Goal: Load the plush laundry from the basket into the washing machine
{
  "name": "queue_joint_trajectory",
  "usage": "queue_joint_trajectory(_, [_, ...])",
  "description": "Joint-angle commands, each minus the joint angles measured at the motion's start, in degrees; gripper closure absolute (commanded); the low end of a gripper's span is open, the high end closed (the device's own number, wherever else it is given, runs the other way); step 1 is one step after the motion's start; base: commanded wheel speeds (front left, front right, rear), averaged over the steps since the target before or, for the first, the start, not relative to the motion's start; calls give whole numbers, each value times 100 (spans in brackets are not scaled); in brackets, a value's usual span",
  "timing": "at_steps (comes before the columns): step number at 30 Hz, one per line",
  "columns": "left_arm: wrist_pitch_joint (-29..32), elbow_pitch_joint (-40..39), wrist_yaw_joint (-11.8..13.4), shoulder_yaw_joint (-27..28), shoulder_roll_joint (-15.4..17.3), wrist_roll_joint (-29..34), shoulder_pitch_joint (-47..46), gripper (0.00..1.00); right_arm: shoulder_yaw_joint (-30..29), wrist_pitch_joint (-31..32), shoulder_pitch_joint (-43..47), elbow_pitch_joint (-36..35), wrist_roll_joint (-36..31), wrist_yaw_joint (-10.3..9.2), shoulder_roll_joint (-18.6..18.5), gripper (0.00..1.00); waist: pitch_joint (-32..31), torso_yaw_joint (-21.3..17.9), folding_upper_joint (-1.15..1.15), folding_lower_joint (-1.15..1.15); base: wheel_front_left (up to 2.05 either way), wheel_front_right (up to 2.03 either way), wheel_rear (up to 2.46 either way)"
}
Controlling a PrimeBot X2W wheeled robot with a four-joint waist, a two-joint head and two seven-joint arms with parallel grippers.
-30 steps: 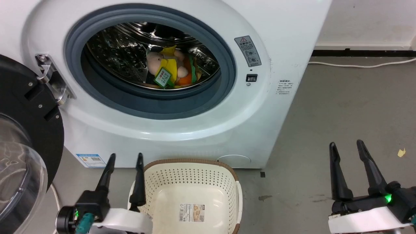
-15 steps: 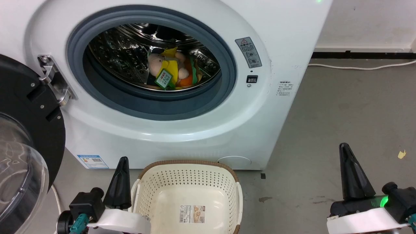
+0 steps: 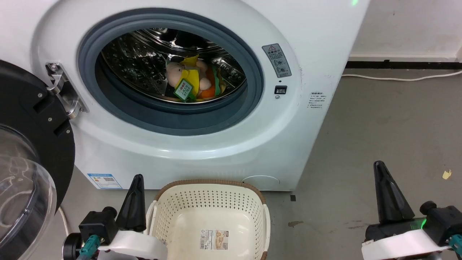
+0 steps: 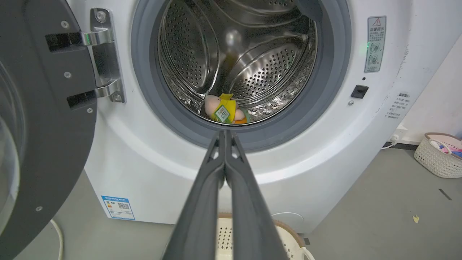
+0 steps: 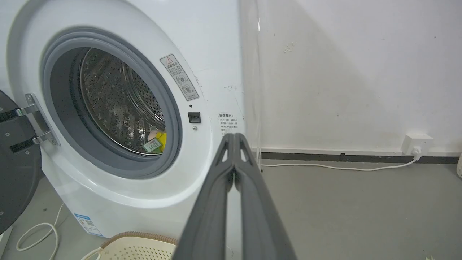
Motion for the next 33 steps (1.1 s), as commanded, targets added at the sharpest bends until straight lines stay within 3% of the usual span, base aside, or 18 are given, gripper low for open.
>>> queue_joint_trajectory(1, [31,-35,10,23,-15,69,17,100,7,31,-18,29,-58,-1,-1,100,-7,3,0,0,0,0,0])
queue_joint_trajectory(33, [406,-185,27,86,-44,411,46,100,24,407,-52,135,-302,-2,-2,100,-152,55,0,0,0,0,0])
